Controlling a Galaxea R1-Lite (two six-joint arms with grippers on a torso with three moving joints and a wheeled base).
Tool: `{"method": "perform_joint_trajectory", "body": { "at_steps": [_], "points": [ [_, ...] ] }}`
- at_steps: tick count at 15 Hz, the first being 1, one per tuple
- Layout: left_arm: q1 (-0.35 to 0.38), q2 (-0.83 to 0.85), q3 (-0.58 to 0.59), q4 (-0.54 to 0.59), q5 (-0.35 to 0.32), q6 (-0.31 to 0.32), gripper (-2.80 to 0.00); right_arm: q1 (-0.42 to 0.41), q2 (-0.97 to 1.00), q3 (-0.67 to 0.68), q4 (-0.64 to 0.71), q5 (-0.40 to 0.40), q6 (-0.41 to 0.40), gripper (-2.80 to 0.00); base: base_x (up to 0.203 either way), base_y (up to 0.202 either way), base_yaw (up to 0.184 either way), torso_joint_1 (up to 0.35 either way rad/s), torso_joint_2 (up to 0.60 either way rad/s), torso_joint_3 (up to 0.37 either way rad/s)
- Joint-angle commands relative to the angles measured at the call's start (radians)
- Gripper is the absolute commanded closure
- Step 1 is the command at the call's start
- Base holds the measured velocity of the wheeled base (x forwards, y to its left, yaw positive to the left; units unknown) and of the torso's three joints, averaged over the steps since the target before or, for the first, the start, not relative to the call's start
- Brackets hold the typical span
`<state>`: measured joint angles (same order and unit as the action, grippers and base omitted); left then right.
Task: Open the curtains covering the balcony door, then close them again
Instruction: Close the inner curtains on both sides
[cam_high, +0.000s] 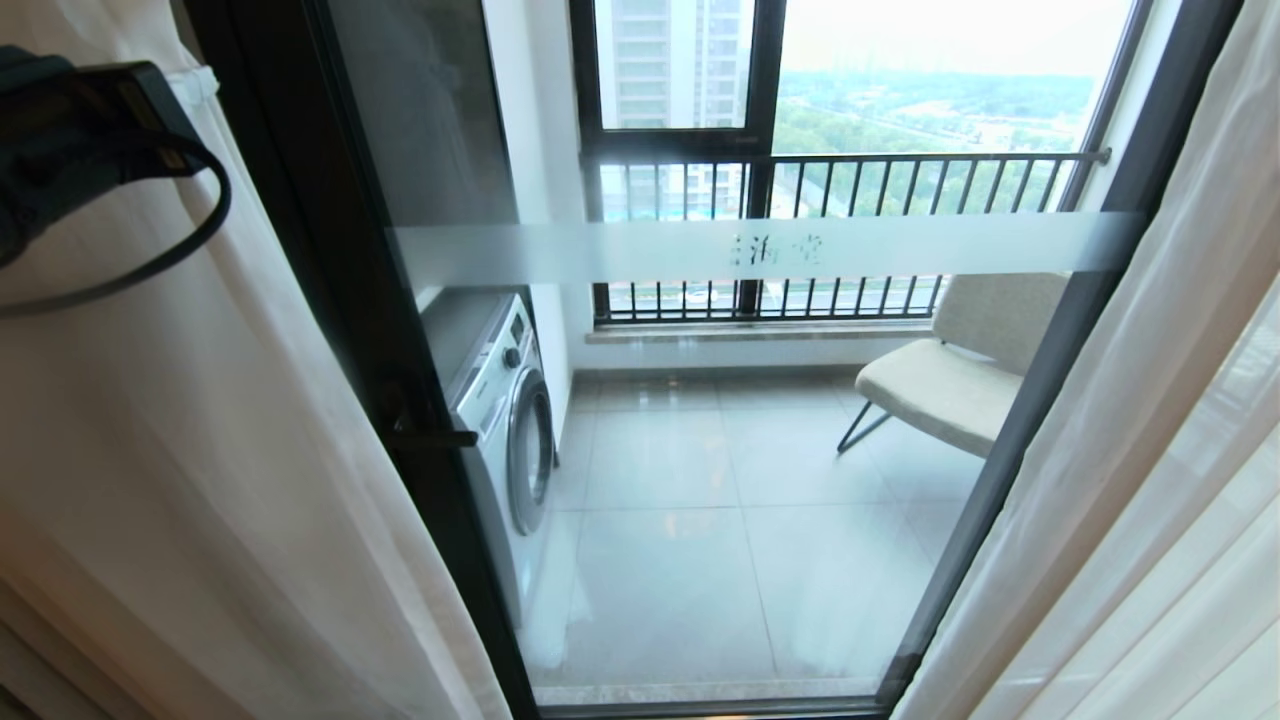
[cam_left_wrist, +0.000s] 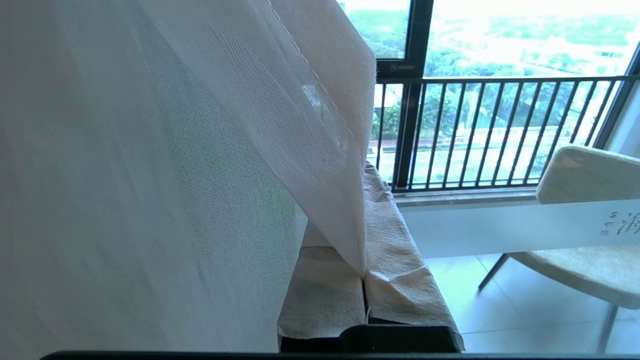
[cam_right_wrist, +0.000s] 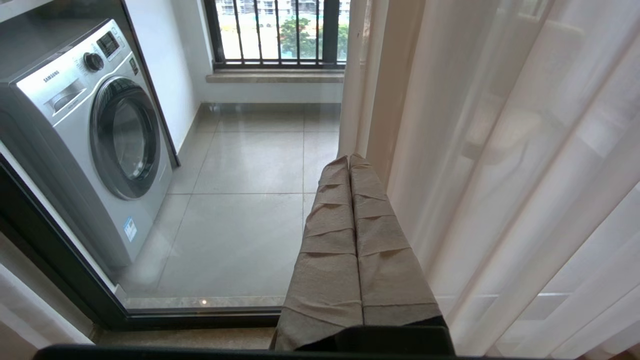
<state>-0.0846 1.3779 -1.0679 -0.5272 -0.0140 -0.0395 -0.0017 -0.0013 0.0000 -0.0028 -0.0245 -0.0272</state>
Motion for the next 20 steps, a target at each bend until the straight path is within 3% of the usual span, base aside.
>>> {"method": "perform_joint_trajectory", "body": {
  "at_steps": [1,10,20],
  "points": [
    [-0.019,-0.003,0.003,-0.004,0.001,0.001,0.00,0.000,0.001,0.000,0.000,0.000,0.001,0.00,0.000,0.000,0.000,0.000,0.00,0.000],
    [-0.065,-0.003,0.023,-0.004,0.002,0.004,0.00,0.000,0.001,0.000,0.000,0.000,0.001,0.00,0.000,-0.009,0.001,0.000,0.00,0.000],
    [-0.082,-0.028,0.023,0.026,0.000,0.004,0.00,0.000,0.001,0.000,0.000,0.000,0.000,0.00,0.000,-0.186,0.000,0.002,0.00,0.002]
  ]
}}
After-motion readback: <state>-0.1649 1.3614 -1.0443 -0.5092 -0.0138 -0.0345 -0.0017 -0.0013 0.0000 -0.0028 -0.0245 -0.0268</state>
